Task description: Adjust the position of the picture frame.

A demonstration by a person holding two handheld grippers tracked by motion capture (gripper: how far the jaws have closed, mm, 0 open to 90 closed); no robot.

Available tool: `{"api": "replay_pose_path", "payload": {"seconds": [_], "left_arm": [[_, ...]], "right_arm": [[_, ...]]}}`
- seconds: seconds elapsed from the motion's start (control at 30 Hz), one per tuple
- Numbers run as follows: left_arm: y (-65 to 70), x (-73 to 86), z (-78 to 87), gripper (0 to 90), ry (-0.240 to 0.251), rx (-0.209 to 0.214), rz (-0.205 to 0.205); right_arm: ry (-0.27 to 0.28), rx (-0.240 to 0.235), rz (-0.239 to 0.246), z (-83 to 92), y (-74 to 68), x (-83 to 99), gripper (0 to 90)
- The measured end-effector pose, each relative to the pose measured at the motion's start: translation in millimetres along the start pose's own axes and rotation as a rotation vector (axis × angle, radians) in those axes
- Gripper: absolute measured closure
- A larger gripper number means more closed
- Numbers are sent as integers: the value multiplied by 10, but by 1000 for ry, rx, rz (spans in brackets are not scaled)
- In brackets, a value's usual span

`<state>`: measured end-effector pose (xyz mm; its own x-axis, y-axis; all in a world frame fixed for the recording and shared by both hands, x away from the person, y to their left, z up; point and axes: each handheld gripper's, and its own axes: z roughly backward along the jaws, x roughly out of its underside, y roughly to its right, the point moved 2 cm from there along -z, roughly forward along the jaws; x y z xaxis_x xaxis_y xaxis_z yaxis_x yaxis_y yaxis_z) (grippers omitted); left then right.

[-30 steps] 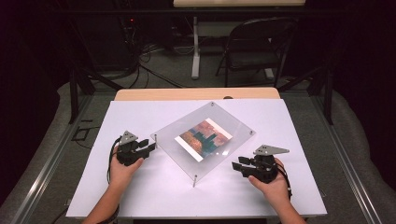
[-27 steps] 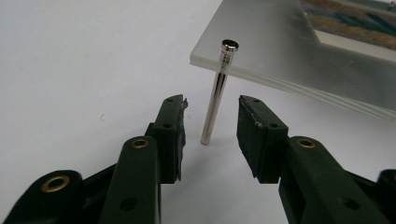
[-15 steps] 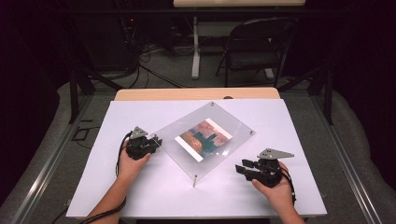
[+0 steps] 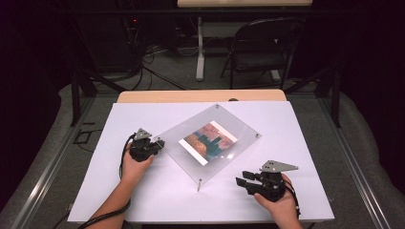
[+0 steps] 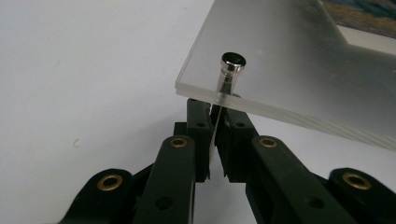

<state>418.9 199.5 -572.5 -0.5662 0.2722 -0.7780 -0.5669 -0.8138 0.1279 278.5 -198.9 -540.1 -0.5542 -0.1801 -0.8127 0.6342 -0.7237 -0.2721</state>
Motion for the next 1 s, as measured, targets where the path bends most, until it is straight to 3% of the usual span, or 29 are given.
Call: {"api": "replay_pose_path", "payload": {"seconds": [0.3,0.47,0.67,1.0], "left_arm": [[68,-76,172,835,20,53,-3],[192,-125,359,833,41,105,1],[263,-136,441,831,53,124,16],[315,-82,475,832,48,137,17]], "right_arm": [[-41,-80,27,-163,-221,44,590],[-43,-124,50,-227,-376,46,587],[-37,-163,63,-307,-518,38,584],[-49,-220,58,-414,-599,19,652]]}}
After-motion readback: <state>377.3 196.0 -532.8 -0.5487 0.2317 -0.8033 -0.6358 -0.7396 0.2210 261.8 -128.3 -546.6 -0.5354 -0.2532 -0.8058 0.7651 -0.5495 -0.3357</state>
